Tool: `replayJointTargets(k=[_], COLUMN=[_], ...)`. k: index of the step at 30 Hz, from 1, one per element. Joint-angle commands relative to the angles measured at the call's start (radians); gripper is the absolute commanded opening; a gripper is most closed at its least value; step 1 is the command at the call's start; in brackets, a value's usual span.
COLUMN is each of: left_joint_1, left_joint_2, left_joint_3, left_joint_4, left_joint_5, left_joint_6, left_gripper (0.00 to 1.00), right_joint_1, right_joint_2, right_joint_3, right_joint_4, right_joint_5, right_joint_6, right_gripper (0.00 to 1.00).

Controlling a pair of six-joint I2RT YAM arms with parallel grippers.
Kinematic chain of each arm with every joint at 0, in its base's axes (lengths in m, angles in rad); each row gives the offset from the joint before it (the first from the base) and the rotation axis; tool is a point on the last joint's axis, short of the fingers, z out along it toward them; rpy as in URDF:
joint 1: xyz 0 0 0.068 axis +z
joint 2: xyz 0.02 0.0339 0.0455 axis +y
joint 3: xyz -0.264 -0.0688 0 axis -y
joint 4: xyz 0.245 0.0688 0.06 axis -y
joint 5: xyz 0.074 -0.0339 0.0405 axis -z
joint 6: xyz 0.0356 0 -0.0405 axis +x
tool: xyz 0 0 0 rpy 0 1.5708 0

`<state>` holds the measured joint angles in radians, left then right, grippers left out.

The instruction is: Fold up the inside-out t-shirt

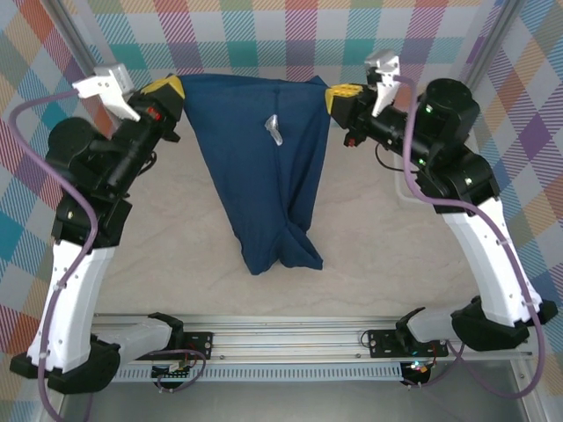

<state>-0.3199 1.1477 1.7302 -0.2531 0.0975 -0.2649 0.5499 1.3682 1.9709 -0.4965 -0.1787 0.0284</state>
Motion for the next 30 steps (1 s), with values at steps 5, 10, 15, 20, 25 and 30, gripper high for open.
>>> replayJointTargets(k=[5,10,15,20,25,30], left_joint_1=[0.002,-0.046,-0.05,-0.048,-0.048,-0.048], left_joint_2=[0.213,0.496,0.605,0.449,0.26,0.148], left_joint_3=[0.1,0.211,0.271,-0.056,-0.476,-0.646], left_joint_4=[-0.066,-0.114,-0.244,-0.166,-0.036,-0.058], left_joint_5=[0.021,0.056,-0.012,-0.066,-0.095,-0.147], left_joint_6=[-0.035,-0.044,-0.012,-0.016,-0.066,-0.04], left_gripper=[0.0,0.11,0.57,0.72,0.73,0.73], right_joint_1=[-0.063,-0.281,-0.334,-0.14,0.029,0.019], right_joint_2=[0.203,0.567,1.03,1.142,1.033,0.737], right_joint_3=[0.123,0.41,1.072,1.057,0.798,0.368], right_joint_4=[-0.163,-0.349,-0.829,-1.131,-0.994,-0.682], right_joint_5=[0.338,0.456,0.477,0.537,0.596,0.423], right_joint_6=[-0.059,-0.021,0.02,0.025,-0.032,-0.081], right_gripper=[0.0,0.02,0.45,0.71,0.75,0.79])
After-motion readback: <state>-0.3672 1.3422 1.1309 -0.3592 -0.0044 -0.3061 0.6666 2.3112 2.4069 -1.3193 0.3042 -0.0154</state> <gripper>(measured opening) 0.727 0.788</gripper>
